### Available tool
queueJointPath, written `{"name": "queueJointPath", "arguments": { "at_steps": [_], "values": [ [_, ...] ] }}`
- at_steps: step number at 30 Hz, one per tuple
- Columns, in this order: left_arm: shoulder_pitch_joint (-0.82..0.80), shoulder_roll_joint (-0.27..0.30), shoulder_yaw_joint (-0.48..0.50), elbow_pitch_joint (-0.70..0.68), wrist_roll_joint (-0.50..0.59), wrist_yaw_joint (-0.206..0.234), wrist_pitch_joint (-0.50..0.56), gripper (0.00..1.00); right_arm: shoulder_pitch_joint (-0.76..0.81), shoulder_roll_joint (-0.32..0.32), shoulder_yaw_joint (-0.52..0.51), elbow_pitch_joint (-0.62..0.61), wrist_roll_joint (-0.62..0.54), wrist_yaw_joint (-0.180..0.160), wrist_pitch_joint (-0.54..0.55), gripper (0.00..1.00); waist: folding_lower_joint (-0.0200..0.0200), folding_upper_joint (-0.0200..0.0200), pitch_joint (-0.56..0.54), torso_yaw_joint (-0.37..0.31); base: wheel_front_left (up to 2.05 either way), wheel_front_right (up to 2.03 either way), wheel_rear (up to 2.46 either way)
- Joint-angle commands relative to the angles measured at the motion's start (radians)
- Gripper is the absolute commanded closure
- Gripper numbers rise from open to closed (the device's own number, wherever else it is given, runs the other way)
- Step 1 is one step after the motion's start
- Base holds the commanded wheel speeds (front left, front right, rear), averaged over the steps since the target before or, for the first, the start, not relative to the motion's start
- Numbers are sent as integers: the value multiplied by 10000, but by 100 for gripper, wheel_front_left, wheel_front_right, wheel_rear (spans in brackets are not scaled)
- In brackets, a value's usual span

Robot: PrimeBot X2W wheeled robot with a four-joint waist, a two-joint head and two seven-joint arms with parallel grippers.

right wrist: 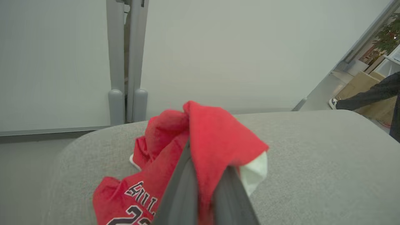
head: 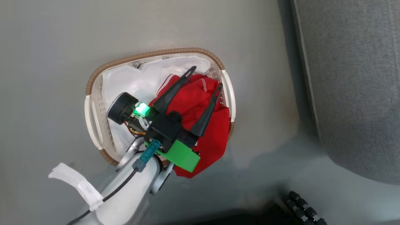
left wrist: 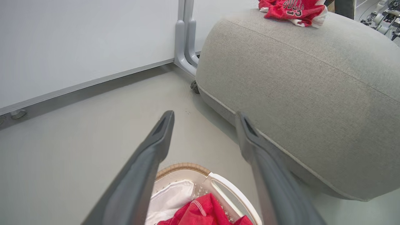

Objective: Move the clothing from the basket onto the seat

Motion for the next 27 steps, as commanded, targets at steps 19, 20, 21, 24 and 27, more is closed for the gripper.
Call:
{"name": "queueJointPath", "arguments": {
  "at_steps": [19, 20, 21, 24, 27],
  "values": [
    [46, 281, 121, 162, -203, 294, -93, 0, 1641, 1353, -425, 1520, -597, -10, -954, 0, -2, -1, -587, -340, 0, 0, 0],
    [80, 268, 134, 200, -248, 301, -103, 0, 1839, 1406, -421, 1446, -609, -12, -957, 0, -2, -1, -723, -358, 0, 0, 0],
    [109, 256, 147, 225, -252, 317, -128, 0, 1966, 1436, -420, 1376, -611, -12, -954, 0, -2, -1, -830, -371, 0, 0, 0],
    [178, 172, 186, 335, -356, 347, -202, 0, 2426, 1483, -410, 1147, -581, -10, -958, 0, -2, -1, -1245, -363, 0, 0, 0],
    [221, 76, 219, 508, -453, 360, -256, 0, 2769, 1504, -316, 955, -523, -12, -960, 0, -2, -1, -1656, -300, 0, 0, 0]
  ]
}}
